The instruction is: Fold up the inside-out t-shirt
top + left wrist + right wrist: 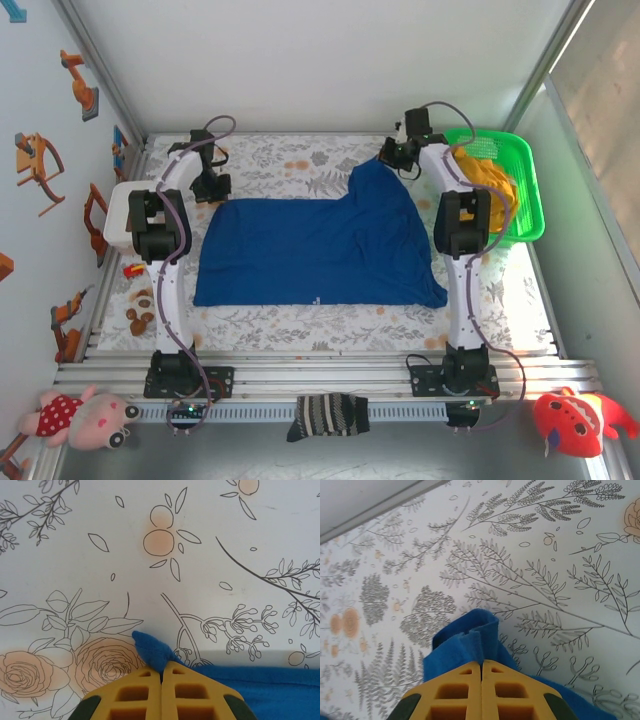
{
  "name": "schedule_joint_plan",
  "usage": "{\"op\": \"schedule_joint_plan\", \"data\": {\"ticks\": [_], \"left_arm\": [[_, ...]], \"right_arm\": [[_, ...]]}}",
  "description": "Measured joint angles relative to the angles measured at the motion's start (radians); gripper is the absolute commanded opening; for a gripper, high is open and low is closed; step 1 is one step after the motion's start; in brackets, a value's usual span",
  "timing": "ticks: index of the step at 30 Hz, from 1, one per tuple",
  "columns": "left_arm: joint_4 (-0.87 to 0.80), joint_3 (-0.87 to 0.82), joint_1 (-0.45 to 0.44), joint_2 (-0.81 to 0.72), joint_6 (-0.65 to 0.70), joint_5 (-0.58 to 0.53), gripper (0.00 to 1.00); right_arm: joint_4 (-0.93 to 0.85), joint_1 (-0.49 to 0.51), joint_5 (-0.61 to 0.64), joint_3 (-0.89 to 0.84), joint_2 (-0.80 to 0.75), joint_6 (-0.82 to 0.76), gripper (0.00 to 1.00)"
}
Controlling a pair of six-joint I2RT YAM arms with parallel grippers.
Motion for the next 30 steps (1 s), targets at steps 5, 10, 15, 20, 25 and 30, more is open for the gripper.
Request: {"op": "schedule_joint_plan", "data": {"ticks": [5,10,15,20,25,30], "left_arm": [[0.003,-0.021,0.000,-0.035,-0.018,-0.004,0.00],[0.018,-0.094,0.001,-0.138,-0.053,-0.007,0.00],[0.048,-0.160,0.005,-0.224,-0.080,-0.008,0.00],[0.085,-0.252,0.027,-0.279,-0.111,0.001,0.00],[0.122,-0.351,0.064,-0.338,-0.155,0.042,0.00],[0.166,-0.442,0.089,-0.420,-0.204,0.098,0.00]], "right_arm": [[0.065,-0.001,-0.004,-0.145,-0.153,0.038,0.00],[0.131,-0.003,-0.004,-0.279,-0.303,0.060,0.00],[0.182,-0.005,-0.001,-0.439,-0.435,0.078,0.00],[0.207,-0.006,0.005,-0.579,-0.546,0.089,0.00],[0.224,-0.006,0.016,-0.697,-0.674,0.098,0.00],[0.241,-0.006,0.027,-0.826,-0.831,0.109,0.00]]}}
